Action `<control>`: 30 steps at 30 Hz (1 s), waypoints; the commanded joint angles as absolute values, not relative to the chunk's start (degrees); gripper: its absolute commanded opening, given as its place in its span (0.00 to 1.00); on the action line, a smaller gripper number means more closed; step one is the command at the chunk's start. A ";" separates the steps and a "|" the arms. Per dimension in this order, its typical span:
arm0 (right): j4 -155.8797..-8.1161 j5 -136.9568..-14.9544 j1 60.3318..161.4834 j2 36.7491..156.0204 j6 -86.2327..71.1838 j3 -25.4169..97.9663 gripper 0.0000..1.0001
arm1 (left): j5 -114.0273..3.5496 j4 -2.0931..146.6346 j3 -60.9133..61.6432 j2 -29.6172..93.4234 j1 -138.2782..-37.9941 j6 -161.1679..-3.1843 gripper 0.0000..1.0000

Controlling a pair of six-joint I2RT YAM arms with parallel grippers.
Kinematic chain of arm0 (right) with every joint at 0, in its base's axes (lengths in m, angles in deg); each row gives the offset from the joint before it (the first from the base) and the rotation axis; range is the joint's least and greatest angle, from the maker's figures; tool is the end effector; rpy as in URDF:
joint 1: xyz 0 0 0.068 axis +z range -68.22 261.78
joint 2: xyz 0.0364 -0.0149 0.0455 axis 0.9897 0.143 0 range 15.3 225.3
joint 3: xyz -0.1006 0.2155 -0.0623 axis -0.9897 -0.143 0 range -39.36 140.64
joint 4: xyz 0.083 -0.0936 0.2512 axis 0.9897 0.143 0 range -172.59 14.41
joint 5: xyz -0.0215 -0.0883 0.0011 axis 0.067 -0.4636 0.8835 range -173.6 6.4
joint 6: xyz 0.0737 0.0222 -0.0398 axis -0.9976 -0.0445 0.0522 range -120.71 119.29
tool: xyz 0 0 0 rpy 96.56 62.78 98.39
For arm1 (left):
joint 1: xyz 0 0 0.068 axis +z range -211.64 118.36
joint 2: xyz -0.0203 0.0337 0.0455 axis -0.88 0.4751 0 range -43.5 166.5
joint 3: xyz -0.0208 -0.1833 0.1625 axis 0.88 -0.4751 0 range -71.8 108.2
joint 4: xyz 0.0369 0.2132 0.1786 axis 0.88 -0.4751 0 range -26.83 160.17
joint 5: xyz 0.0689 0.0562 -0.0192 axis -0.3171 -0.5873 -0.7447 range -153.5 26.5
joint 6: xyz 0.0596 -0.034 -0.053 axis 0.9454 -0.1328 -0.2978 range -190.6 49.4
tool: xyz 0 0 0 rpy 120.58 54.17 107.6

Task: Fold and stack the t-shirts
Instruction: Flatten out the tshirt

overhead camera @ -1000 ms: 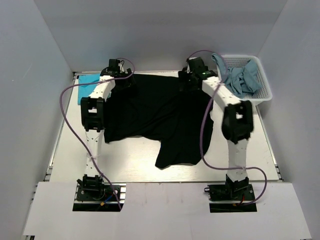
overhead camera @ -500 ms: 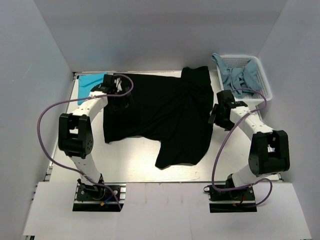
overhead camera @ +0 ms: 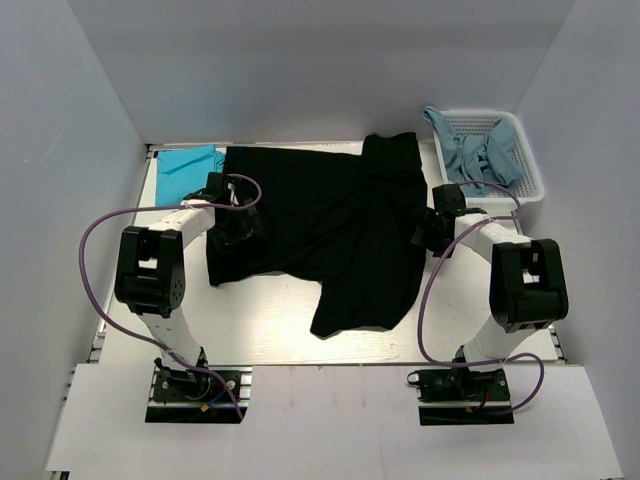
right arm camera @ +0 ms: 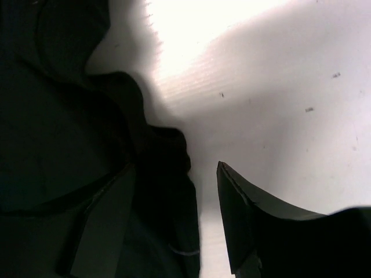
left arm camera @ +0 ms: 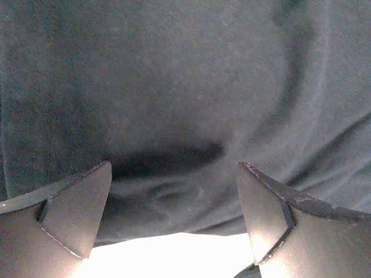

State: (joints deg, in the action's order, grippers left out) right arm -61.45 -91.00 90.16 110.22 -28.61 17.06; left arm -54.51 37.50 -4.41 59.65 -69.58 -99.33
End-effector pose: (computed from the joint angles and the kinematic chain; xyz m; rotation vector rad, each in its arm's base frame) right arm 0.3586 0.0429 0.1011 0.4853 2.5531 0.0596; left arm 0.3738 -0.0643 0.0978 -0.4654 2.7705 -0.3781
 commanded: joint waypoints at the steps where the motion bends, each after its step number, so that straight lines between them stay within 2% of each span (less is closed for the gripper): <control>1: -65.01 -92.03 90.13 112.33 -28.13 17.33 0.63 | -56.73 39.32 -4.13 60.30 -69.20 -99.95 0.99; 2: -65.10 -91.86 90.04 113.64 -28.22 17.24 0.62 | -56.73 39.32 -4.13 60.90 -69.20 -99.95 0.99; 6: -63.62 -90.98 89.96 114.71 -28.66 18.12 0.18 | -59.71 39.32 -3.43 63.19 -69.20 -99.95 0.99; 7: -63.09 -90.98 90.04 114.45 -28.66 17.95 0.00 | -60.33 38.62 -2.90 63.72 -69.20 -99.43 0.99; 13: -44.56 -94.40 90.57 104.79 -29.71 22.76 0.00 | -62.09 36.59 -2.63 63.99 -69.20 -99.42 0.99; 14: -35.23 -95.28 90.48 102.08 -30.58 23.82 0.00 | -62.09 36.59 -2.63 63.99 -69.20 -99.42 0.99; 17: -24.81 -99.65 90.57 99.08 -35.14 28.57 0.00 | -62.71 35.36 -3.33 63.99 -69.20 -99.42 0.99; 23: -18.43 -98.28 90.31 97.83 -39.55 22.01 0.00 | -63.24 32.73 -3.25 62.84 -69.20 -99.42 0.99; 25: -18.00 -98.27 90.22 99.05 -39.91 19.45 0.04 | -64.81 30.71 -1.32 62.84 -69.20 -99.42 0.99; 26: -17.47 -101.06 90.13 99.24 -40.69 19.00 0.10 | -65.34 30.70 -1.32 62.84 -69.20 -99.42 0.99; 27: -16.86 -101.78 90.04 99.50 -40.53 20.13 0.35 | -65.35 30.01 -0.45 62.84 -69.20 -99.42 0.99; 28: -16.94 -102.14 90.13 99.42 -39.83 21.10 0.55 | -65.35 30.00 0.52 62.84 -69.20 -99.42 0.99; 30: -18.51 -102.06 90.22 98.98 -37.38 26.46 0.82 | -65.35 29.21 3.24 62.84 -69.20 -98.63 0.99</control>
